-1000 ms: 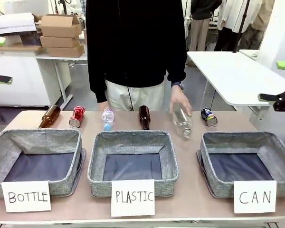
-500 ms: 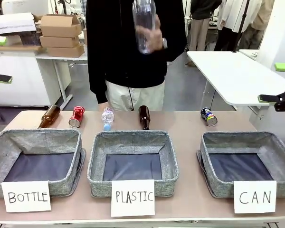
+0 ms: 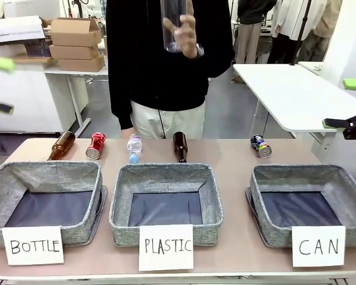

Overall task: Sort the can waste into the basket.
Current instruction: Pick up the can waste from the table and place it in the right Fabric basket.

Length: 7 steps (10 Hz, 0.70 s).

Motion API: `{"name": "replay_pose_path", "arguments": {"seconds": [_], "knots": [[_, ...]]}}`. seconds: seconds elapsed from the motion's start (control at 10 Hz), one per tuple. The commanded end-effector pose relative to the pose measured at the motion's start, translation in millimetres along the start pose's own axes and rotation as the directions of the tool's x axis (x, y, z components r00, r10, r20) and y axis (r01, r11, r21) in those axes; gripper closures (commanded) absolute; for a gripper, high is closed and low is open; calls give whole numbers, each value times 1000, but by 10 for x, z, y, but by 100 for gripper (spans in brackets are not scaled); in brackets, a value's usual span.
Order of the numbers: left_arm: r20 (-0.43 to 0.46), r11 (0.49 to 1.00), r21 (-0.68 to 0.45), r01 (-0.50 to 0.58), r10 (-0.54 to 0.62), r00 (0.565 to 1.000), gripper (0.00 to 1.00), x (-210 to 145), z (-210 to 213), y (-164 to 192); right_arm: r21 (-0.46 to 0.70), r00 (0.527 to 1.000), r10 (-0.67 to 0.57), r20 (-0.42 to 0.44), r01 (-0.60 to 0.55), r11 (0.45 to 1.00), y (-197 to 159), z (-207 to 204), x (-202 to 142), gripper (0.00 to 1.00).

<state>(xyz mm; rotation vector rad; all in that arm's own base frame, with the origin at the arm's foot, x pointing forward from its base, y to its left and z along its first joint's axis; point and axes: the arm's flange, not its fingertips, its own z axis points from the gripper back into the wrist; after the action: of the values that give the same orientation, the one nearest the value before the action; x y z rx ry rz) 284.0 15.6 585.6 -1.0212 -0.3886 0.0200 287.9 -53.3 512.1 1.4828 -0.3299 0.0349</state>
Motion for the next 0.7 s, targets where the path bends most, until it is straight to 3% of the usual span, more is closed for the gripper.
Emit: {"name": "replay_pose_path", "arguments": {"seconds": [0.0,0.1,0.2,0.3,0.4,0.6], "knots": [[-39,887,462,-10,32,999,0,316,-35,141,19,1000,30,4,-30,999,7,-13,39,0],[-75,823,568,-29,86,993,0,385,-33,267,19,1000,30,4,-30,999,7,-13,39,0],[-158,818,575,-8,120,980,0,463,-33,377,19,1000,30,4,-30,999,7,-13,39,0],[-87,911,408,-57,101,991,0,597,-24,334,19,1000,30,4,-30,999,7,-13,39,0],[-55,877,480,12,16,998,0,366,-70,362,19,1000,30,4,-30,999,7,-13,39,0],[-55,877,480,12,16,998,0,366,-70,362,19,1000,30,4,-30,999,7,-13,39,0]]}}
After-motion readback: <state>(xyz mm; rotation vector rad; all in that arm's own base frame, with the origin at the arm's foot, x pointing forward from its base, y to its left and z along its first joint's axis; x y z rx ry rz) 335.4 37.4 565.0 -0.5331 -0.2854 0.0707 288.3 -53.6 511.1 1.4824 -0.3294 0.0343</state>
